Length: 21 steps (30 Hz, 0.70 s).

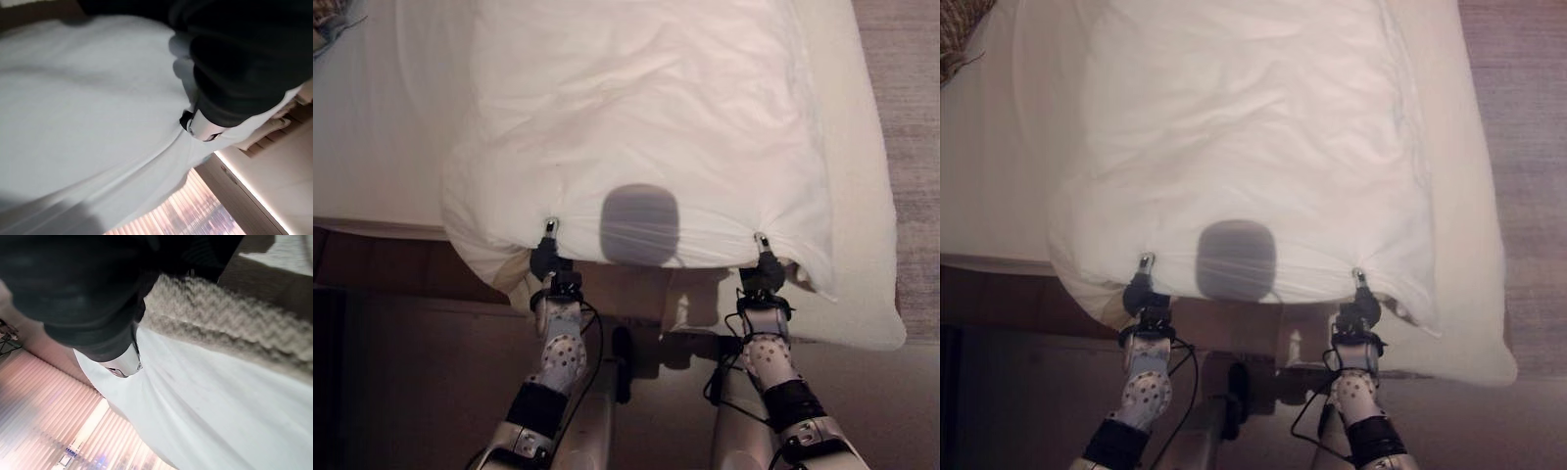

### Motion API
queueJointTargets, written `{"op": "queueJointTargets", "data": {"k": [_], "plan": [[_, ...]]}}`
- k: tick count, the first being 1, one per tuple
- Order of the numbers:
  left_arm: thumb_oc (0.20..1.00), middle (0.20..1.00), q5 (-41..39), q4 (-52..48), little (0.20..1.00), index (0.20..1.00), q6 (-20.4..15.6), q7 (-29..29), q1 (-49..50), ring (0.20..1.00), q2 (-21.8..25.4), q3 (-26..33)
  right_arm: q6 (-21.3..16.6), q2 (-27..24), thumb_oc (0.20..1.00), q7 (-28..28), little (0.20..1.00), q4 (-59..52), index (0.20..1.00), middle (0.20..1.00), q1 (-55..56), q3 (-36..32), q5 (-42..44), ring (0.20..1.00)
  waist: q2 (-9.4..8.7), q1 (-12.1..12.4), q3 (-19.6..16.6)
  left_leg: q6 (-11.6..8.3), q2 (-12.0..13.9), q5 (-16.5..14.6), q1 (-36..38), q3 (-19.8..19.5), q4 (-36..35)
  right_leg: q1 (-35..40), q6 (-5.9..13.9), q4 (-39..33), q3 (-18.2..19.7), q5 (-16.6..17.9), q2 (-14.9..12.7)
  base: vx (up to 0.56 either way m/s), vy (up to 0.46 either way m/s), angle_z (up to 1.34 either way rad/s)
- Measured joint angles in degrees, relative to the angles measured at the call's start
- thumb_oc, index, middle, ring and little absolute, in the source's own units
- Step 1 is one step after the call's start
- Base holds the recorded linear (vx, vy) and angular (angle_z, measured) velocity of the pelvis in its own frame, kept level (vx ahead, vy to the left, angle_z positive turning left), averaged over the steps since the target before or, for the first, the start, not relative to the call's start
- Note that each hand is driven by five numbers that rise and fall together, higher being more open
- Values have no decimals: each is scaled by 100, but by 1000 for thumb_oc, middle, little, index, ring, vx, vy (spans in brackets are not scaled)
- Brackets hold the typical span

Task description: Make the bed

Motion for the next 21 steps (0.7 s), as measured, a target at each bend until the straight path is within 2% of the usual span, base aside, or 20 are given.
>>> {"op": "queueJointTargets", "data": {"k": [1, 5, 13, 15, 16, 17, 18, 19, 21], "plan": [[200, 200, 44, -1, 200, 200, 13, 32, 43, 200, 14, -3, 0, -14, 200, 0, 200, 8, 200, 200, -14, 5, 2, 200, -12, -50, 6, 27, -95, 28, 13, -2, -66, -25, -150, -6, 91, -30, 102, -52, 43, -18], [200, 200, 44, -1, 200, 200, 44, 102, 22, 200, 20, -2, -3, -36, 200, -16, 200, 41, 200, 200, -4, 51, 4, 200, -26, -56, 16, 23, -110, 37, 197, -6, -215, 151, -272, -247, 160, 48, 165, -41, -22, -15], [200, 200, -16, 25, 200, 200, 61, 101, 181, 200, 14, 24, -10, -45, 200, -20, 200, 146, 200, 200, -17, 122, -1, 200, -20, -35, 20, -185, 46, 171, 358, -16, -506, 229, -363, -394, 184, 117, 370, -11, -107, -7], [200, 200, -84, 40, 200, 200, 120, 96, 119, 200, 12, 11, -8, -58, 200, -43, 200, 191, 200, 200, 3, 120, -20, 200, -14, -46, 22, -223, 15, 156, 379, -105, -453, 274, -399, -366, 158, 89, 360, -37, -39, 8], [200, 200, -83, 38, 200, 200, 123, 82, 166, 200, 17, 18, -8, -69, 200, -53, 200, 189, 200, 200, -23, 121, -35, 200, 0, -23, 23, -301, 34, 196, 409, -202, -485, 278, -407, -321, 117, 89, 412, -95, -85, 14], [200, 200, -82, 78, 200, 200, 125, 57, 74, 200, 15, 20, -8, -102, 200, -61, 200, 225, 200, 200, -83, 110, -39, 200, 26, -39, 63, -432, 67, 183, 242, -210, -173, 219, -428, -171, 83, 72, 390, -129, -75, 53], [200, 200, -150, 173, 200, 200, 196, 64, -58, 200, 5, -96, -9, -167, 200, -66, 200, 240, 200, 200, -70, -13, -41, 200, -9, -59, 94, -729, 19, 325, -129, -186, 543, 265, -604, -95, 54, -71, 218, -63, 3, 48], [200, 200, -184, 176, 200, 200, 262, 76, -79, 200, -42, -103, 2, -239, 200, -105, 200, 417, 200, 200, -158, -2, -44, 200, -66, 20, 108, -796, -46, 431, -93, -402, 657, 258, -664, -26, 186, -94, 121, -61, 32, 20], [200, 200, -183, 169, 200, 200, 259, 80, -10, 200, -36, -69, 6, -236, 200, -120, 200, 472, 200, 200, -238, 5, -56, 200, -52, 129, 98, -776, -107, 444, -13, -652, 631, 224, -654, 84, 320, -113, 254, -47, 59, -42]]}}
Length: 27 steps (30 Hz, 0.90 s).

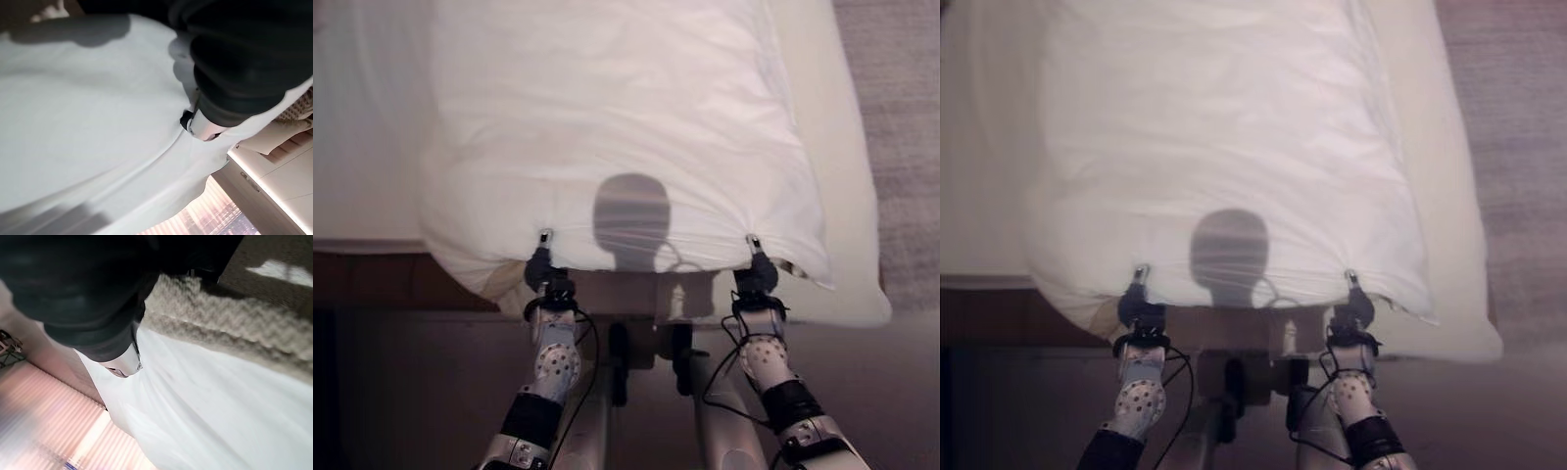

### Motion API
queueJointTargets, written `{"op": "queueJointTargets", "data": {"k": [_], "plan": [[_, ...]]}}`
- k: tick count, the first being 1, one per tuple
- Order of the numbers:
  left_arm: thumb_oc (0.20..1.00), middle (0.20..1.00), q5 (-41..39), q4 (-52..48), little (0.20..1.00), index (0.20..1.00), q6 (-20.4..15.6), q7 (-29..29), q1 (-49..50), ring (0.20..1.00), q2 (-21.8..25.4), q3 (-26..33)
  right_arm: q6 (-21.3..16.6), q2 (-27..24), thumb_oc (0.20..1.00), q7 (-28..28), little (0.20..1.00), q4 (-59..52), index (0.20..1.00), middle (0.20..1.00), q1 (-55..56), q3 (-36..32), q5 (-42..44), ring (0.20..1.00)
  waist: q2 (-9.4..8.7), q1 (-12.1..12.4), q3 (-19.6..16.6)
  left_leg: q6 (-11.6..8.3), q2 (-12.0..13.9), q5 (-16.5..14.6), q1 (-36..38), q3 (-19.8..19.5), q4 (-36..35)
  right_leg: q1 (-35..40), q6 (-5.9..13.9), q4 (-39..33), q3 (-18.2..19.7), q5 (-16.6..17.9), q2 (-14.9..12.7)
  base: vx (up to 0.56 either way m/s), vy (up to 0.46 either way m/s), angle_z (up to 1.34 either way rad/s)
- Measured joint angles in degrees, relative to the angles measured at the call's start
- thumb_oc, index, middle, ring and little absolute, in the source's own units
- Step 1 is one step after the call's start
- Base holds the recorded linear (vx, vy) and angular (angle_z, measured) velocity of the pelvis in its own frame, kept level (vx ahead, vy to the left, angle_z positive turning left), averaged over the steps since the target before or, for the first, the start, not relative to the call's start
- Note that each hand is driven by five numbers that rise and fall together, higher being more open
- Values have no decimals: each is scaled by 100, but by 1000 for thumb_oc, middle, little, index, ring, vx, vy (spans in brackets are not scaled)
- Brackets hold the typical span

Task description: Make the bed

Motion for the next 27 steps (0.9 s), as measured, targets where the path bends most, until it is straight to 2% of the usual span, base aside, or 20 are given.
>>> {"op": "queueJointTargets", "data": {"k": [2, 3, 5, 7, 8, 9, 10, 12, 14, 15, 16, 17, 18, 19, 21, 22, 23, 24, 25, 27], "plan": [[200, 200, 5, -130, 200, 200, -50, -7, -54, 200, 17, 214, 0, 2, 200, 7, 200, -11, 200, 200, -274, 135, -26, 200, -134, 20, 71, 203, -16, -244, -219, -782, 264, -169, -259, 34, 128, 64, -36, -23, 44, -41], [200, 200, 4, -140, 200, 200, -49, -2, -93, 200, -23, 252, 0, -26, 200, 29, 200, -83, 200, 200, -264, 144, -28, 200, -139, -21, 76, 220, 202, -128, -134, -962, -30, -241, -205, 99, 114, 79, 81, 0, 0, -21], [200, 200, 7, -154, 200, 200, -46, -8, -88, 200, -129, 249, -2, -113, 200, 44, 200, -88, 200, 200, -274, 148, -28, 200, -89, -32, 72, -77, 453, -215, 93, -985, -474, -424, -125, 406, 103, -56, 221, 3, 26, -5], [200, 200, 7, -163, 200, 200, -46, -11, -155, 200, -125, 248, -5, -168, 200, 53, 200, -88, 200, 200, -314, 147, -27, 200, -91, -9, 72, -87, 571, -447, 66, -958, -690, -594, -132, 499, 116, -57, 231, -88, 714, 6], [200, 200, 4, -39, 200, 200, -47, -18, -223, 200, -142, 185, 2, -274, 200, 61, 200, -10, 200, 200, -289, 86, -34, 200, -76, -13, 154, -278, 722, -526, -19, -1024, -620, -544, -171, 392, -51, 142, 51, -134, 859, 46], [200, 200, 15, 211, 200, 200, -41, -77, -320, 200, -206, 25, 11, -345, 200, 82, 200, 42, 200, 200, -146, -51, -40, 200, 42, -56, 238, -152, 981, -629, -56, -862, -621, -242, -200, 207, -464, 168, -74, -37, 695, 139], [200, 200, -20, 337, 200, 200, 10, -101, -390, 200, -275, -242, -73, -302, 200, -51, 200, 65, 200, 200, 113, -113, 16, 200, -68, -162, 178, -207, 986, -585, -136, -910, -856, -63, -151, 46, -563, 171, -239, 5, 579, 132], [200, 200, -17, 307, 200, 200, 9, -153, -364, 200, -129, -352, -141, -177, 200, -133, 200, -69, 200, 200, 196, -224, 19, 200, -108, -167, 144, -87, 830, -504, -206, -778, -577, 116, 105, -271, -633, 246, -528, 83, 664, 64], [200, 200, -18, 285, 200, 200, -4, -222, -205, 200, -118, -354, -138, -249, 200, -90, 200, -132, 200, 200, 186, -213, 5, 200, 233, -132, 4, 147, 721, -328, -10, -717, -541, 182, 269, -336, -590, 383, -461, 102, 549, -9], [200, 200, 7, 400, 200, 200, 29, -325, -240, 200, -165, -398, -155, -296, 200, -66, 200, -196, 200, 200, 281, -292, -9, 200, 377, -266, -68, -73, 561, -265, 157, -509, -663, 169, 328, -216, -520, 306, -631, 132, 655, 15], [200, 200, 9, 239, 200, 200, 36, -351, -186, 200, -126, -421, -149, -223, 200, -86, 200, -262, 200, 200, 353, -265, -3, 200, 305, -317, -73, 154, 203, -376, 170, -412, -462, 213, 541, -411, -441, 459, -838, 170, 849, 8], [200, 200, 18, 199, 200, 200, 28, -388, -117, 200, -108, -412, -140, -212, 200, -74, 200, -284, 200, 200, 311, -300, -11, 200, 338, -291, -86, 217, 302, -363, 207, -233, -530, 264, 505, -540, -449, 521, -973, 34, 370, -37], [200, 200, 19, 122, 200, 200, 33, -401, -46, 200, 7, -407, -108, -177, 200, -48, 200, -326, 200, 200, 440, -245, -34, 200, 324, -302, -146, 367, 127, -409, 222, -106, -505, 432, 242, -967, -362, 868, -979, 44, 490, -55], [200, 200, 24, 109, 200, 200, 35, -411, -4, 200, 52, -387, -60, -194, 200, -8, 200, -337, 200, 200, 476, -213, -38, 200, 328, -267, -148, 472, 88, -467, 261, -123, -511, 488, 177, -1063, -276, 926, -1046, 6, 295, -41], [200, 200, 35, 24, 200, 200, 52, -461, 47, 200, 113, -325, -4, -122, 200, 44, 200, -413, 200, 200, 628, -143, -38, 200, 212, -254, -251, 662, -88, -487, 262, 36, -553, 478, 277, -1150, -188, 973, -1076, -8, 308, -23], [200, 200, 46, -14, 200, 200, 57, -471, 64, 200, 172, -313, 3, -81, 200, 70, 200, -442, 200, 200, 678, -112, -37, 200, 148, -236, -284, 804, -191, -493, 267, 166, -631, 441, 462, -1132, -261, 977, -873, -17, 348, -50], [200, 200, 76, -82, 200, 200, 60, -469, 167, 200, 209, -227, 22, -41, 200, 117, 200, -467, 200, 200, 685, -51, -39, 200, 39, -100, -300, 771, -174, -418, 297, 163, -788, 69, 840, -272, -165, 466, -700, -13, 211, -58], [200, 200, 134, -110, 200, 200, 74, -471, 309, 200, 225, -124, 56, 18, 200, 164, 200, -550, 200, 200, 704, -1, -47, 200, -23, -68, -365, 787, -184, -229, 375, 128, -1092, -56, 539, 100, -172, 153, -218, -2, 162, -41], [200, 200, 133, -117, 200, 200, 98, -455, 365, 200, 227, -127, 57, 14, 200, 175, 200, -535, 200, 200, 705, -1, -56, 200, -27, -138, -373, 792, -213, -208, 385, 112, -1134, 63, 374, -169, -254, 116, -94, -25, 211, -23], [200, 200, 181, -166, 200, 200, 119, -383, 449, 200, 202, -133, 65, 2, 200, 187, 200, -490, 200, 200, 707, 1, -58, 200, 10, -316, -346, 852, -328, -177, 434, -87, -1181, 158, 366, -85, 206, -19, 307, -38, 145, -1]]}}
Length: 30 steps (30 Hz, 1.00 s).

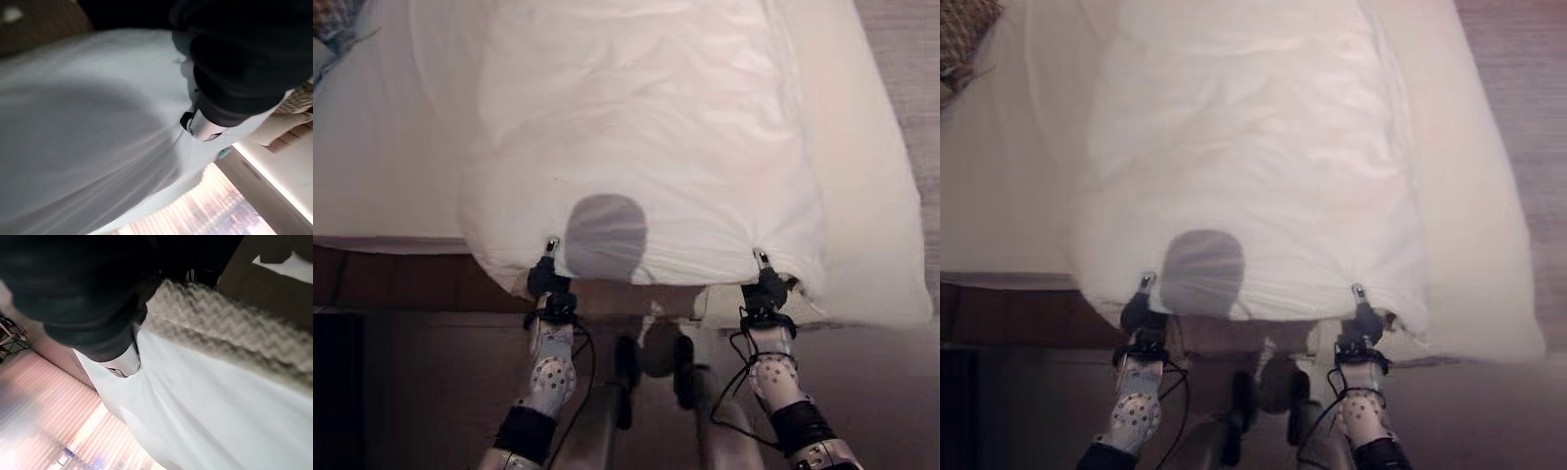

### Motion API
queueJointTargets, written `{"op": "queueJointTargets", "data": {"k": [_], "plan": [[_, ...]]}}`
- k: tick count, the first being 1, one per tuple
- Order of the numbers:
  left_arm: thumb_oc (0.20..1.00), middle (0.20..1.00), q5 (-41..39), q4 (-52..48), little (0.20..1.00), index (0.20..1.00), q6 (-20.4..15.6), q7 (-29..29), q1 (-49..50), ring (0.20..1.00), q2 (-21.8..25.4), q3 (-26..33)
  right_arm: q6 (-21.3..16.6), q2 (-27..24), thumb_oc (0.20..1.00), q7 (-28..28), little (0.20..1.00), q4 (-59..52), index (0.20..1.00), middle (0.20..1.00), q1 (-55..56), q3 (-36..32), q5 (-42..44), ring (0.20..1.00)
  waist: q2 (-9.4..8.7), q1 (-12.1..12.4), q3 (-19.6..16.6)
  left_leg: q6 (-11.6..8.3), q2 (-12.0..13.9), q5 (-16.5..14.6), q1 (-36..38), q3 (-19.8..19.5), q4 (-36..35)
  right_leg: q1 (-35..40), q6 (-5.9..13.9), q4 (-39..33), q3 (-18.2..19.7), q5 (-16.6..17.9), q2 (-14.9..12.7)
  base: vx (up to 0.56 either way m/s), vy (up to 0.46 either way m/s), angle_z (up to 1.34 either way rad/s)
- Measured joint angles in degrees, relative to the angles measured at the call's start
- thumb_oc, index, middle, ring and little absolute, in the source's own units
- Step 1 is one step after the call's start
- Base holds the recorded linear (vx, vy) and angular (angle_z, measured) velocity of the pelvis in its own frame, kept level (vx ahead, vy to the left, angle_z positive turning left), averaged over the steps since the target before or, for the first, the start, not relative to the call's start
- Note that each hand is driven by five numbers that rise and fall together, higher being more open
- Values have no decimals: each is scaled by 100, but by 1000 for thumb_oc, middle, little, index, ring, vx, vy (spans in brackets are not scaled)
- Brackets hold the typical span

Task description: Make the bed

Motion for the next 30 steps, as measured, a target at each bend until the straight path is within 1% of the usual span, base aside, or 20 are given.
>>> {"op": "queueJointTargets", "data": {"k": [2, 3, 6, 10, 12, 13, 15, 17, 19, 20, 21, 22, 23, 24, 25, 26, 27, 28, 29, 30], "plan": [[200, 200, 42, -6, 200, 200, 19, 31, -27, 200, 44, -29, 0, -7, 200, -28, 200, 21, 200, 200, 39, 5, 0, 200, -41, -5, -2, -16, -6, -4, 72, 107, -19, 115, -56, -60, -18, -17, -13, -55, 25, -16], [200, 200, 44, -20, 200, 200, 15, 44, -8, 200, 54, 4, -3, -8, 200, -42, 200, 24, 200, 200, -51, 27, -2, 200, -26, 32, 6, -17, 11, -5, 86, 207, -32, 113, -185, -179, -56, 58, -51, -51, -34, -51], [200, 200, 39, -49, 200, 200, 9, 89, -34, 200, 68, 45, -3, -18, 200, -56, 200, 104, 200, 200, -198, 53, -1, 200, -17, 156, 17, -16, 72, -5, 92, 372, -119, 129, -372, -357, -52, 188, 3, -18, -47, -36], [200, 200, 35, -49, 200, 200, 9, 124, -19, 200, 69, 45, -3, -29, 200, -82, 200, 201, 200, 200, -205, 105, -3, 200, -9, 165, 22, -41, 158, 3, 122, 379, -177, 169, -418, -453, -76, 228, 82, 4, -117, -3], [200, 200, 27, -18, 200, 200, 10, 112, 45, 200, 45, 45, -3, -42, 200, -83, 200, 202, 200, 200, -200, 104, -22, 200, 27, 162, 37, -99, 176, 45, 137, 346, -207, 200, -435, -452, -109, 236, 135, 8, -262, 19], [200, 200, 6, 36, 200, 200, 22, 120, 17, 200, -79, 4, -3, -138, 200, -83, 200, 203, 200, 200, -117, 90, -47, 200, 130, 113, 75, -131, 164, 41, 175, 235, -157, 282, -437, -401, -158, 173, 123, -27, -91, 44], [200, 200, -39, 18, 200, 200, 65, 113, -19, 200, -99, -70, -15, -224, 200, -94, 200, 244, 200, 200, -86, 67, -80, 200, 149, 135, 113, -350, 125, 70, 13, 267, 176, 268, -553, -271, -237, 73, -1, -8, -65, 40], [200, 200, -54, -11, 200, 200, 70, 105, -9, 200, -78, -51, -14, -252, 200, -94, 200, 251, 200, 200, -196, 68, -101, 200, 250, 150, 161, -377, 144, 87, 41, 259, 179, 240, -593, -138, -266, 35, 9, 20, -6, 12], [200, 200, -64, -14, 200, 200, 71, 110, -30, 200, -86, -11, -15, -261, 200, -96, 200, 266, 200, 200, -292, 70, -104, 200, 265, 157, 170, -386, 150, 93, 38, 230, 206, 150, -673, 6, -230, -29, 0, 35, 51, -4], [200, 200, -62, -11, 200, 200, 75, 111, -111, 200, -78, 20, -19, -256, 200, -98, 200, 285, 200, 200, -426, 69, -106, 200, 228, 143, 196, -539, 136, 102, -85, 137, 437, 132, -730, -7, -151, -47, -119, 44, 62, -9], [200, 200, -64, -15, 200, 200, 76, 120, -150, 200, -53, 44, -19, -248, 200, -120, 200, 298, 200, 200, -445, 75, -105, 200, 98, 166, 264, -505, 109, 26, -292, 65, 670, 109, -733, -48, -88, 42, -170, 80, 100, -11], [200, 200, -62, -35, 200, 200, 73, 124, -219, 200, -52, 102, -19, -253, 200, -138, 200, 259, 200, 200, -511, 73, -115, 200, 33, 196, 294, -640, 392, -89, -482, -459, 817, 131, -740, -219, -74, 202, -198, 74, 167, -16], [200, 200, -58, -44, 200, 200, 75, 127, -262, 200, -55, 119, -19, -258, 200, -137, 200, 271, 200, 200, -511, 76, -138, 200, 42, 207, 295, -738, 590, -113, -505, -587, 746, 147, -775, -242, -202, 218, -169, 134, 362, -18], [200, 200, -56, -40, 200, 200, 69, 135, -263, 200, -112, 139, -20, -256, 200, -137, 200, 270, 200, 200, -487, 99, -149, 200, 53, 231, 290, -789, 1106, -111, -413, -782, 461, 159, -806, -194, -322, 186, -176, 88, 287, -9], [200, 200, -53, -39, 200, 200, 69, 138, -259, 200, -121, 138, -30, -247, 200, -155, 200, 285, 200, 200, -469, 94, -148, 200, 48, 240, 290, -838, 1307, -89, -426, -893, 349, 158, -792, -211, -418, 178, -165, 103, 357, -5], [200, 200, -33, -47, 200, 200, 69, 140, -273, 200, -135, 130, -45, -260, 200, -197, 200, 266, 200, 200, -449, 95, -148, 200, 61, 263, 285, -943, 1717, -10, -349, -812, -92, 135, -804, -264, -673, 172, -154, 43, 161, 8], [200, 200, -19, -39, 200, 200, 69, 151, -286, 200, -150, 88, -65, -260, 200, -221, 200, 271, 200, 200, -452, 70, -150, 200, 72, 260, 283, -1051, 1932, 65, -364, -627, -346, 138, -768, -289, -821, 169, -194, 43, 491, 13], [200, 200, -18, -45, 200, 200, 69, 159, -291, 200, -156, 49, -77, -269, 200, -243, 200, 258, 200, 200, -451, 56, -149, 200, 84, 257, 276, -1012, 1973, 96, -340, -576, -418, 142, -749, -289, -857, 180, -204, 4, 549, 12], [200, 200, -4, -26, 200, 200, 59, 144, -255, 200, -161, 20, -82, -265, 200, -257, 200, 270, 200, 200, -378, 34, -155, 200, 89, 255, 274, -956, 1912, 152, -316, -588, -395, 133, -656, -286, -860, 218, -213, 38, 749, 15], [200, 200, -3, 70, 200, 200, 63, 124, -329, 200, -162, -51, -87, -272, 200, -265, 200, 260, 200, 200, -353, -40, -155, 200, 117, 248, 263, -903, 1691, 195, -329, -562, -327, 109, -549, -280, -922, 209, -361, 35, 424, 17]]}}
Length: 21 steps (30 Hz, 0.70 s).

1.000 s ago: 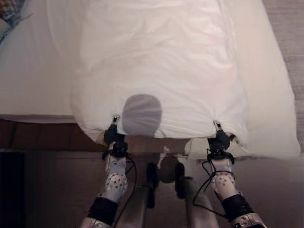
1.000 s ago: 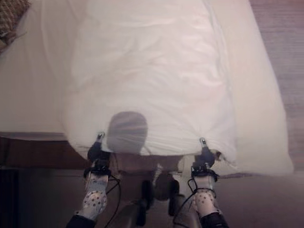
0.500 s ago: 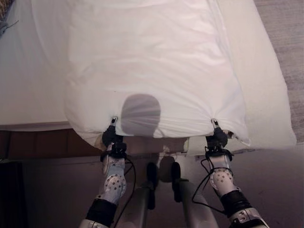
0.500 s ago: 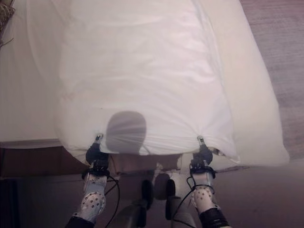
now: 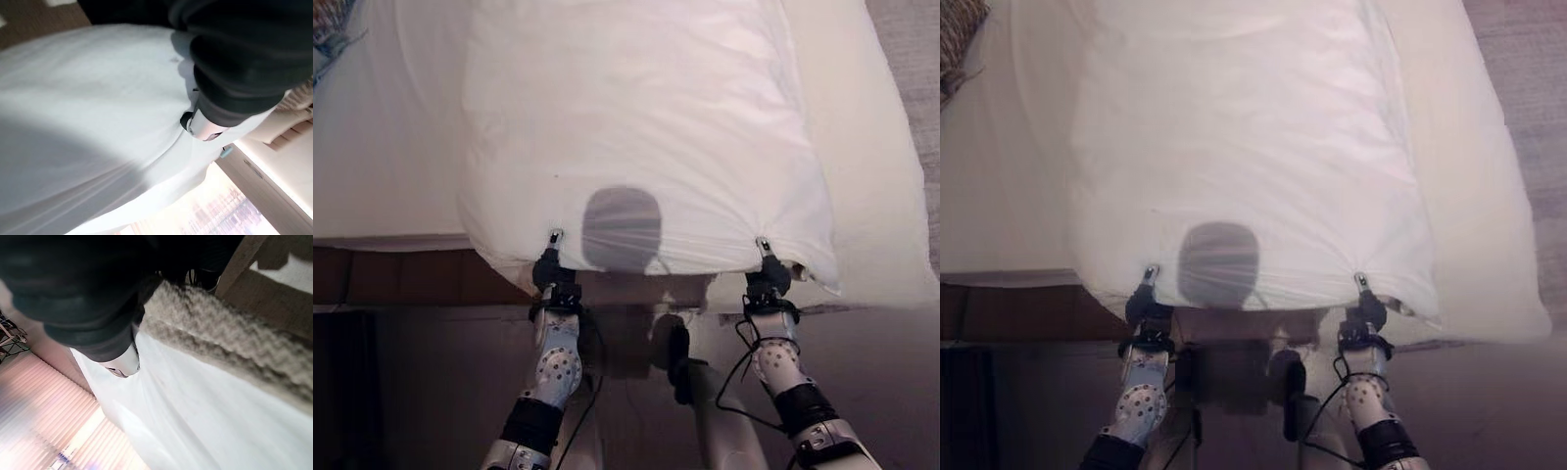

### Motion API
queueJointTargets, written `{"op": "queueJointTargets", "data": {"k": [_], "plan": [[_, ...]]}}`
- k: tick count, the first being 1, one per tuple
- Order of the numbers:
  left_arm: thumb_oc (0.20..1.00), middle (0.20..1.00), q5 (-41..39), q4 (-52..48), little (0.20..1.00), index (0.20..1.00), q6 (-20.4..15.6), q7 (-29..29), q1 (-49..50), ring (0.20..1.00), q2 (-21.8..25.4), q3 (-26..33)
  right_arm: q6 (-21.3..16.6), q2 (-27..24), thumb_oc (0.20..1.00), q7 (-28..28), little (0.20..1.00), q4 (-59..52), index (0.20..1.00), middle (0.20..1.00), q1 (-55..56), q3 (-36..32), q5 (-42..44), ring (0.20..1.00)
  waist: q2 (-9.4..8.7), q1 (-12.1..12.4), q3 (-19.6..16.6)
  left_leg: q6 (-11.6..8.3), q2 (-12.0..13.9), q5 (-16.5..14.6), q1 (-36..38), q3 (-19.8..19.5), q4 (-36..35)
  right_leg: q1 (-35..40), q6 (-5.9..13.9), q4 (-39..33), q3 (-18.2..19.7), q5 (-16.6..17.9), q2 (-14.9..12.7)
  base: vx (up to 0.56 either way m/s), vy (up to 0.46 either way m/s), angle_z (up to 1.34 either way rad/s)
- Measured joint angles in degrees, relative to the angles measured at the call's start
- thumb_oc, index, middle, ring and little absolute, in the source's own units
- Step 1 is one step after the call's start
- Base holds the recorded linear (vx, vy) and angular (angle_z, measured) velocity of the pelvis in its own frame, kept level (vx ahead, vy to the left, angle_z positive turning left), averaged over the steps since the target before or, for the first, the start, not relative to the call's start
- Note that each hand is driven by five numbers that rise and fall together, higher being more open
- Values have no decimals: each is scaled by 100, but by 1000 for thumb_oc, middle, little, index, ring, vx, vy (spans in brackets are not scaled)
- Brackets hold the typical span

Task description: Make the bed

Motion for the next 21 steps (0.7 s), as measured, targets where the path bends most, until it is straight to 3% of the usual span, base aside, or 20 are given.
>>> {"op": "queueJointTargets", "data": {"k": [1, 2, 3, 4, 6, 7, 8, 9, 10, 11, 13, 14, 15, 17, 21], "plan": [[200, 200, 0, -3, 200, 200, 0, -7, -33, 200, 28, -68, 0, -37, 200, -63, 200, -94, 200, 200, -17, -2, 1, 200, 20, -22, -4, 7, -207, -1, -25, 49, 32, -6, 99, -67, -9, 27, -79, 154, 629, 12], [200, 200, 0, -42, 200, 200, -1, -15, 6, 200, 33, -74, 1, -84, 200, -76, 200, -119, 200, 200, 14, 12, -2, 200, 80, -32, -34, 185, -360, 295, 78, 131, -20, -35, 239, -65, 21, 41, -83, 227, 682, 9], [200, 200, 1, -38, 200, 200, -24, -19, 17, 200, 78, -126, -5, -87, 200, -61, 200, -124, 200, 200, 18, -8, -35, 200, 114, -107, -32, -261, -445, 194, 24, 255, 173, -28, 336, 19, 4, -3, -197, 307, 941, 65], [200, 200, 38, 161, 200, 200, 36, -85, -134, 200, -14, -257, -21, -139, 200, -54, 200, -252, 200, 200, 184, -215, -49, 200, 131, -229, -29, -37, -754, 142, -125, 358, 460, 34, 604, 230, 25, -179, -643, 184, 515, 75], [200, 200, 46, 107, 200, 200, 34, -119, -2, 200, 71, -308, -27, -58, 200, -55, 200, -260, 200, 200, 236, -226, -53, 200, 153, -230, -70, 299, -1015, -31, -20, 645, 546, 202, 659, 89, 211, -172, -958, 168, 578, 32], [200, 200, 61, 89, 200, 200, 35, -157, 66, 200, 141, -305, -7, -77, 200, -39, 200, -263, 200, 200, 281, -186, -72, 200, 178, -221, -99, 398, -1038, -114, -57, 784, 653, 228, 895, -77, 122, 52, -1013, 165, 678, -42], [200, 200, 109, 73, 200, 200, 38, -222, 147, 200, 206, -265, 13, -13, 200, 9, 200, -205, 200, 200, 285, -201, -129, 200, 180, -69, -131, 485, -1028, -189, 21, 1098, 628, 279, 685, -203, -125, 106, -1141, 63, 436, -93], [200, 200, 113, -18, 200, 200, 36, -205, 303, 200, 246, -214, 31, 66, 200, 35, 200, -227, 200, 200, 297, -137, -161, 200, 216, -17, -217, 611, -1178, -259, 43, 1159, 604, 353, 554, -635, -54, 455, -1086, 14, 362, -89], [200, 200, 114, -87, 200, 200, 36, -192, 363, 200, 237, -157, 31, 61, 200, 63, 200, -227, 200, 200, 301, -74, -162, 200, 223, -56, -229, 712, -1265, -183, 111, 1124, 444, 382, 576, -760, 124, 537, -1105, -12, 316, -53], [200, 200, 120, -136, 200, 200, 34, -191, 367, 200, 247, -125, 32, 62, 200, 65, 200, -231, 200, 200, 303, -45, -161, 200, 230, -109, -235, 749, -1330, -142, 123, 1099, 377, 393, 647, -855, 203, 546, -1042, -21, 297, -14], [200, 200, 190, -217, 200, 200, 33, -177, 356, 200, 299, -107, 34, 76, 200, 71, 200, -229, 200, 200, 288, -13, -160, 200, 187, -80, -256, 818, -1351, -94, 113, 1125, 234, 268, 872, -763, 351, 345, -663, -17, 161, -21], [200, 200, 230, -229, 200, 200, 34, -146, 381, 200, 311, -75, 33, 68, 200, 75, 200, -230, 200, 200, 243, 22, -160, 200, 184, -108, -258, 809, -1325, 12, 163, 1123, 55, 74, 760, -411, 558, 94, -252, -31, 46, -25], [200, 200, 238, -234, 200, 200, 44, -105, 392, 200, 302, -75, 33, 42, 200, 81, 200, -229, 200, 200, 222, 25, -161, 200, 162, -113, -269, 808, -1350, 31, 181, 1125, 15, 53, 499, -511, 552, 54, 44, -26, 46, -21], [200, 200, 241, -289, 200, 200, 43, -42, 410, 200, 302, -76, 27, -18, 200, 76, 200, -233, 200, 200, 198, 106, -160, 200, 160, -131, -269, 805, -1354, 32, 189, 1107, -13, 103, 443, -517, 756, 120, 168, -28, 14, -10], [200, 200, 272, -289, 200, 200, 43, -34, 416, 200, 305, -78, 23, -174, 200, 79, 200, -241, 200, 200, 220, 245, -168, 200, 124, -109, -252, 780, -1327, 43, 201, 1177, -24, -31, 431, -345, 811, 106, 187, -32, -120, -10]]}}
